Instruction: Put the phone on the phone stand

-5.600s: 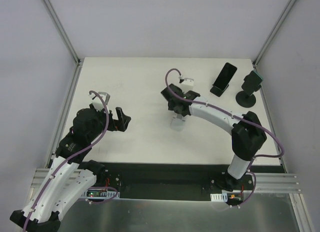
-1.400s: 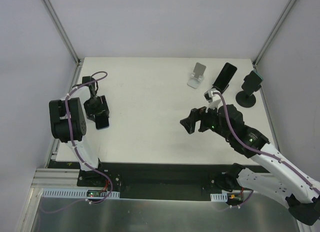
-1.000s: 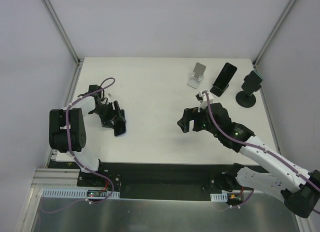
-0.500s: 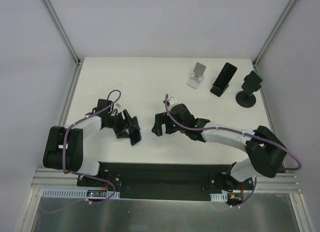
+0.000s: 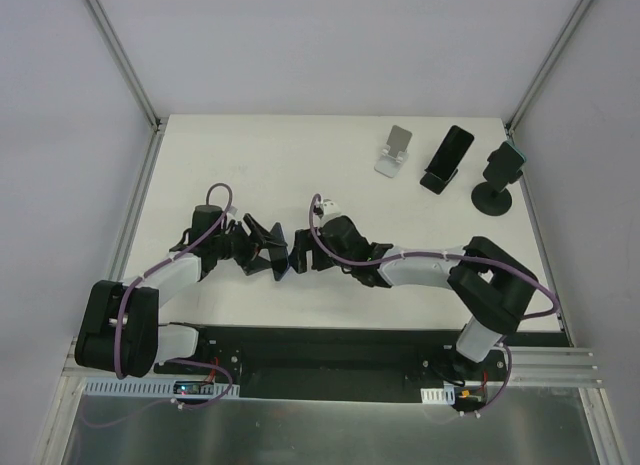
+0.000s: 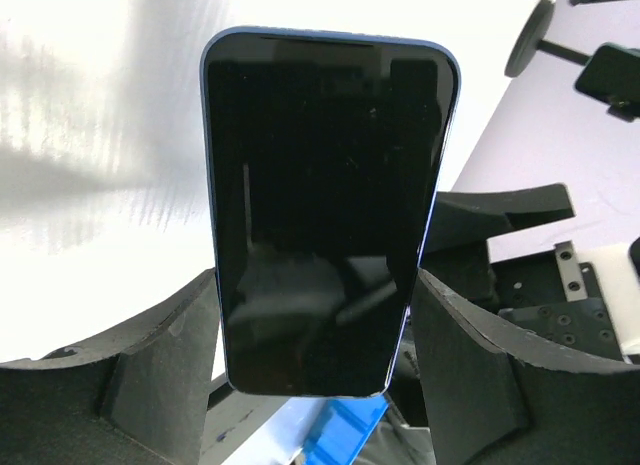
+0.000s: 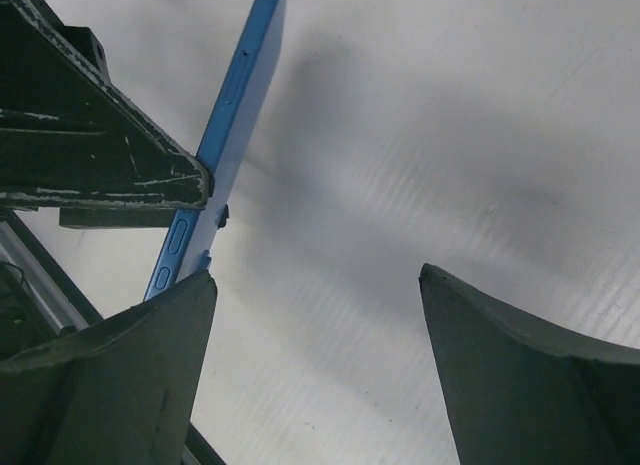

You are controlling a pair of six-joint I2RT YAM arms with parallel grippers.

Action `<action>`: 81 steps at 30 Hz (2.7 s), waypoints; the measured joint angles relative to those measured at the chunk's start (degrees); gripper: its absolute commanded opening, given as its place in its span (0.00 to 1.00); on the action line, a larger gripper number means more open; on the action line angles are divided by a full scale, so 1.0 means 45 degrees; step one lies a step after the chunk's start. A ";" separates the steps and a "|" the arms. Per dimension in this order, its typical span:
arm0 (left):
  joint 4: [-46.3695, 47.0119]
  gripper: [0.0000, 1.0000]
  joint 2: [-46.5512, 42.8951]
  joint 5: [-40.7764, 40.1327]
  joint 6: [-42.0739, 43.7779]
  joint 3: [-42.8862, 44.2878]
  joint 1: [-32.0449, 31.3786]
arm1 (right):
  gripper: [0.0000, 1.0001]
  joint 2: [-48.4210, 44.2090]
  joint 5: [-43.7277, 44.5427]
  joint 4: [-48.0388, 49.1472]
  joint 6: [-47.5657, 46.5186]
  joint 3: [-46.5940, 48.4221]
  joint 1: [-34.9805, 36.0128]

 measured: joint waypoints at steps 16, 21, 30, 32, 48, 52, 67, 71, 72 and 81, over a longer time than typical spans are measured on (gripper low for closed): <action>0.2152 0.00 -0.0301 0.0301 -0.1724 -0.0505 -0.0015 | 0.96 -0.3172 0.3060 -0.0539 -0.0782 -0.1073 0.1428; 0.2215 0.00 -0.1530 0.0219 -0.2769 -0.0801 -0.0272 | 0.89 -0.3099 0.3162 -0.0636 -0.1433 -0.0491 0.2628; 0.2419 0.00 -0.4226 -0.0306 -0.4775 -0.1010 -0.0685 | 0.52 -0.2642 0.5066 -0.0636 -0.1447 0.0588 0.2759; 0.2390 0.00 -0.4483 -0.0481 -0.5061 -0.1025 -0.0835 | 0.41 -0.2463 0.5163 -0.0529 -0.1394 0.0665 0.2769; 0.1229 0.75 -0.4940 -0.0160 -0.3458 -0.0563 -0.1088 | 0.01 -0.4396 0.4357 -0.2089 -0.2798 0.0000 0.2191; 0.0578 0.75 -0.4915 0.0889 -0.1195 0.0078 -0.1098 | 0.01 -0.6003 0.2467 -0.3871 -0.3954 -0.0024 0.0617; -0.4371 0.69 -0.5251 0.3002 1.1288 0.5435 -0.4600 | 0.01 -0.6528 -0.8306 -1.1050 -0.6858 0.1914 -0.1307; -0.5668 0.71 -0.3997 0.4527 1.3046 0.6164 -0.5056 | 0.01 -0.6897 -0.9398 -1.1487 -0.7213 0.2001 -0.1302; -0.6067 0.70 -0.3628 0.4707 1.3391 0.6256 -0.5265 | 0.01 -0.6936 -0.9622 -1.1647 -0.7291 0.2103 -0.1307; -0.8291 0.39 -0.1996 0.5799 1.4974 0.7023 -0.6679 | 0.01 -0.6917 -1.0083 -1.2726 -0.8097 0.3541 -0.1307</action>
